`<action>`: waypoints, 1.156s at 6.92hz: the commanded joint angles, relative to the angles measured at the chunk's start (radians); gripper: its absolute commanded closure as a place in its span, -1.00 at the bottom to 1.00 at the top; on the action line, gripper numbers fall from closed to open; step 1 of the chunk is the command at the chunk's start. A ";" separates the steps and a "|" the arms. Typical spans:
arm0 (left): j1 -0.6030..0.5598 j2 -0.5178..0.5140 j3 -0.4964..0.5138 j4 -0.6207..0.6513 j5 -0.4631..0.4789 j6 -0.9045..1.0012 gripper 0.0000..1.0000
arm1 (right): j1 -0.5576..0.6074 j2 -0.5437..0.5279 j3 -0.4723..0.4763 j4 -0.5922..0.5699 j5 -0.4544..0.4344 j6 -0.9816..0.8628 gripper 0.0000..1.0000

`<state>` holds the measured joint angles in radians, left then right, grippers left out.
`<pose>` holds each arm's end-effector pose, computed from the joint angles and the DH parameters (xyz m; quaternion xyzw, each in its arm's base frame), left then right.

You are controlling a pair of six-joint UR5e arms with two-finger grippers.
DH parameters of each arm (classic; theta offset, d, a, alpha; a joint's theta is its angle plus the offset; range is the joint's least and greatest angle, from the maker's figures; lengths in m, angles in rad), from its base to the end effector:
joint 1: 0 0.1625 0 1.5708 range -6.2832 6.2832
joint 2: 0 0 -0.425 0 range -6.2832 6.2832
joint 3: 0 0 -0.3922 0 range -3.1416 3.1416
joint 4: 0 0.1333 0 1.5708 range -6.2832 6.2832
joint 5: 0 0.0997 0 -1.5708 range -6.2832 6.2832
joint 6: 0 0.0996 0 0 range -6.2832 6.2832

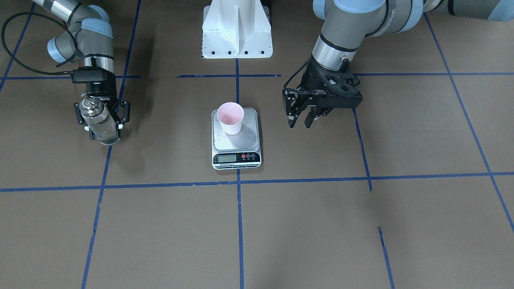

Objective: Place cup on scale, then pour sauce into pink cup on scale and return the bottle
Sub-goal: 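Lift the bottle with the right gripper over the pink cup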

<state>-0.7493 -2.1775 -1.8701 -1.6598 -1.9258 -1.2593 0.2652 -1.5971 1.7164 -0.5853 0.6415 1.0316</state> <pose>0.3844 -0.4924 0.1702 0.1038 0.4837 -0.1056 0.8626 -0.4038 -0.3305 0.4784 0.5346 -0.2823 0.1290 0.7860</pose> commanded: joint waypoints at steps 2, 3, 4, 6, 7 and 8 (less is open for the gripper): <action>-0.034 0.034 -0.018 -0.003 -0.001 0.006 0.04 | 0.003 0.185 0.127 -0.439 0.000 -0.038 1.00; -0.059 0.045 -0.047 0.000 -0.005 0.052 0.04 | 0.006 0.256 0.127 -0.579 0.000 -0.039 1.00; -0.068 0.070 -0.056 -0.001 -0.004 0.095 0.05 | 0.014 0.337 0.126 -0.713 0.009 -0.060 1.00; -0.105 0.084 -0.057 -0.002 -0.005 0.158 0.04 | 0.009 0.390 0.117 -0.767 0.012 -0.181 1.00; -0.110 0.097 -0.066 -0.002 -0.004 0.185 0.04 | 0.014 0.422 0.120 -0.892 0.029 -0.183 1.00; -0.116 0.119 -0.076 -0.002 -0.004 0.211 0.05 | 0.016 0.445 0.117 -1.021 0.023 -0.205 1.00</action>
<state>-0.8564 -2.0798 -1.9356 -1.6613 -1.9301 -1.0810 0.2782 -1.1843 1.8349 -1.4651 0.6632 0.8515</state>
